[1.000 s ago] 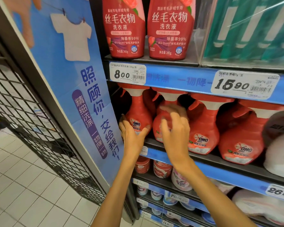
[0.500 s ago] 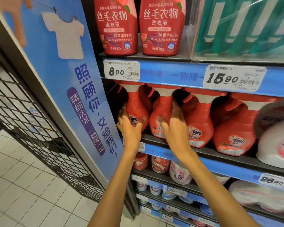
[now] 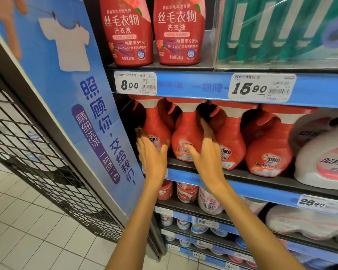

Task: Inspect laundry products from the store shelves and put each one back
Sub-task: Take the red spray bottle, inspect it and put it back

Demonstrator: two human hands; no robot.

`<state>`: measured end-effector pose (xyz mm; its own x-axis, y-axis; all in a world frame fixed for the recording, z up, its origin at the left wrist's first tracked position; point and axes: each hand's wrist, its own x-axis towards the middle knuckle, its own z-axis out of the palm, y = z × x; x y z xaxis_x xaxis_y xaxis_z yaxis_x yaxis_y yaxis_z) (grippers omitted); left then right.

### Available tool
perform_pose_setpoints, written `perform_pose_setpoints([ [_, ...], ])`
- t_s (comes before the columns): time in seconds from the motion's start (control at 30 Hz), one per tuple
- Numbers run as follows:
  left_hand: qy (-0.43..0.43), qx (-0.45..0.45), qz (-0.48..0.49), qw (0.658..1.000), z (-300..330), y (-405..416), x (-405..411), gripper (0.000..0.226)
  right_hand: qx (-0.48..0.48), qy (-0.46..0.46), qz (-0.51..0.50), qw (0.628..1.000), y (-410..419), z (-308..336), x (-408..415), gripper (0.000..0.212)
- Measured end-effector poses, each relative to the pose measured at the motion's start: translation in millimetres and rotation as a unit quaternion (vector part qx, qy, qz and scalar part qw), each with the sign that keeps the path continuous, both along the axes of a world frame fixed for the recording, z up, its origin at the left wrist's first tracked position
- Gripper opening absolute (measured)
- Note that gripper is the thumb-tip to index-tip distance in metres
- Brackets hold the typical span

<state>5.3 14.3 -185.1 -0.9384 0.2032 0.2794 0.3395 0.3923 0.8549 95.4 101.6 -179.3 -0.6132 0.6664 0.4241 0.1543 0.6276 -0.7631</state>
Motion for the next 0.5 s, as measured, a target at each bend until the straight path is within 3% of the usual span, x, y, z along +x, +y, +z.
perform_pose_setpoints([
  [0.1, 0.093, -0.011, 0.037, 0.995, 0, 5, 29, 0.067, 0.022, 0.09, -0.063, 0.994, -4, -6, 30, 0.038],
  [0.2, 0.14, -0.022, -0.027, 0.989, 3, 14, 43, 0.047, 0.046, 0.126, -0.159, 0.978, 10, -5, 56, 0.039],
  [0.33, 0.046, -0.045, -0.106, 0.992, 12, 31, 45, 0.042, -0.023, 0.04, -0.163, 0.985, 32, 1, 59, 0.056],
  [0.43, 0.0, -0.028, -0.102, 0.994, 15, 39, 42, 0.052, -0.028, 0.01, -0.148, 0.989, 35, 1, 50, 0.049],
  [0.5, -0.012, -0.048, -0.103, 0.993, 14, 41, 38, 0.044, -0.017, 0.003, -0.151, 0.988, 38, 2, 47, 0.045],
])
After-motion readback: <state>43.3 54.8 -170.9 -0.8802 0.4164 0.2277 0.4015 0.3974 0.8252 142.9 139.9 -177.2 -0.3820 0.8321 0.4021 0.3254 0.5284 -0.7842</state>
